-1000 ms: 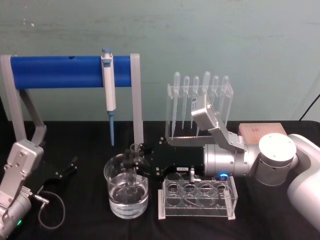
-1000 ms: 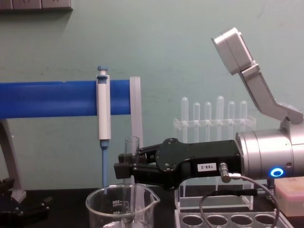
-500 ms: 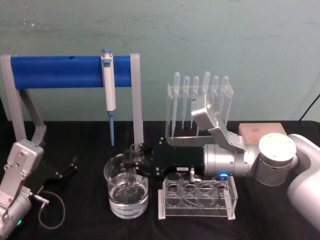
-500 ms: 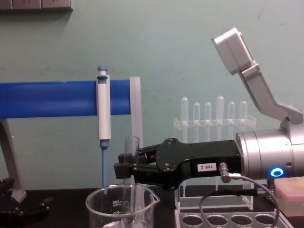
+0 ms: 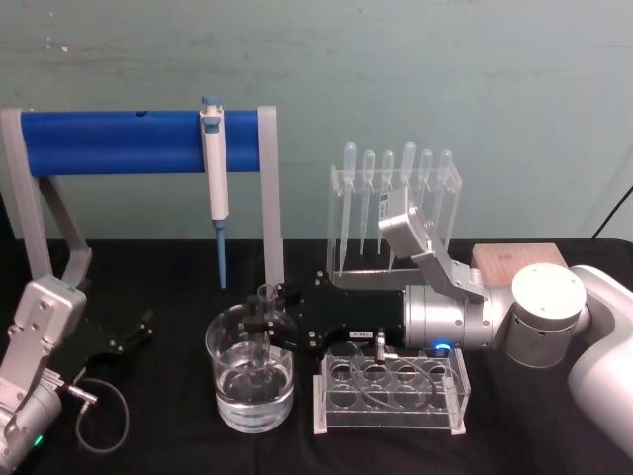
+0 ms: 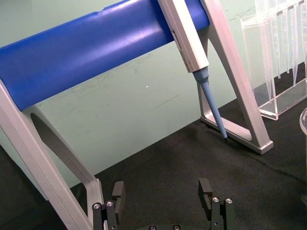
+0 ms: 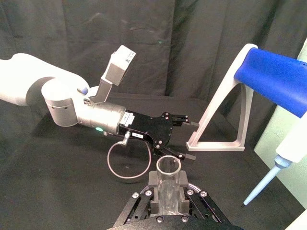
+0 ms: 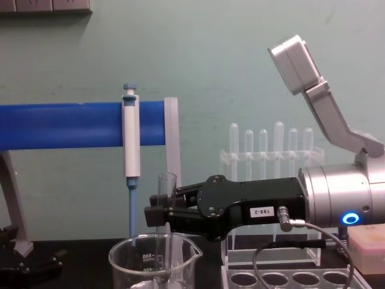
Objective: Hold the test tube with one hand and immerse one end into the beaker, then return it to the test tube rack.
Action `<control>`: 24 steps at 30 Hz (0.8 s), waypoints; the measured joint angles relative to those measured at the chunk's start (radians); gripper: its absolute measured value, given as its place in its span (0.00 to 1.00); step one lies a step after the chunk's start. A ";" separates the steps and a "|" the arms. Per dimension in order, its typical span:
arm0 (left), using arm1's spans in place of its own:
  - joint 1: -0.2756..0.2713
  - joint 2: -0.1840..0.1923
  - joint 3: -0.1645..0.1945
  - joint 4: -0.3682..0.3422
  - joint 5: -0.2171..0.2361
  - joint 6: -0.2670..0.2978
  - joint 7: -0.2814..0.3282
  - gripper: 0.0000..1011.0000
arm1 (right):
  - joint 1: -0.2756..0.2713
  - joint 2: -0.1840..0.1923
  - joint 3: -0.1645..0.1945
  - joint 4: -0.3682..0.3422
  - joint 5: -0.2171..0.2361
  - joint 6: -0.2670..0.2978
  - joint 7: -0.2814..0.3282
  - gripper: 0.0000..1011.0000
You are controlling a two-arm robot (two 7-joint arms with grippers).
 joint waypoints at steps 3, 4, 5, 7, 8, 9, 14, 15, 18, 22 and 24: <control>0.000 0.000 0.000 0.000 0.000 0.000 0.000 0.99 | 0.000 0.000 0.000 0.000 0.000 0.000 0.000 0.22; 0.000 0.000 0.000 0.000 0.000 0.000 0.000 0.99 | 0.000 0.000 0.000 0.000 0.000 0.000 0.000 0.22; 0.000 0.000 0.000 0.000 0.000 0.000 0.000 0.99 | 0.000 0.000 0.000 0.000 0.000 0.000 0.000 0.22; 0.000 0.000 0.000 0.000 0.000 0.000 0.000 0.99 | 0.000 0.000 0.000 0.000 0.000 0.000 0.000 0.22; 0.000 0.000 0.000 0.000 0.000 0.000 0.000 0.99 | 0.000 0.000 0.000 0.000 0.000 0.000 0.000 0.22; 0.000 0.000 0.000 0.000 0.000 0.000 0.000 0.99 | 0.000 0.000 0.000 0.000 0.000 0.000 0.000 0.22; 0.000 0.000 0.000 0.000 0.000 0.000 0.000 0.99 | 0.000 0.000 0.000 0.000 0.000 0.000 0.000 0.22; 0.000 0.000 0.000 0.000 0.000 0.000 0.000 0.99 | 0.000 0.000 0.000 0.000 0.000 0.000 0.000 0.22; 0.000 0.000 0.000 0.000 0.000 0.000 0.000 0.99 | 0.000 0.000 0.000 0.000 0.000 0.000 0.000 0.22; 0.000 0.000 0.000 0.000 0.000 0.000 0.000 0.99 | 0.000 0.000 0.000 0.000 0.000 0.000 0.000 0.22; 0.000 0.000 0.000 0.000 0.000 0.000 0.000 0.99 | 0.000 0.000 0.000 0.000 0.000 0.000 0.000 0.22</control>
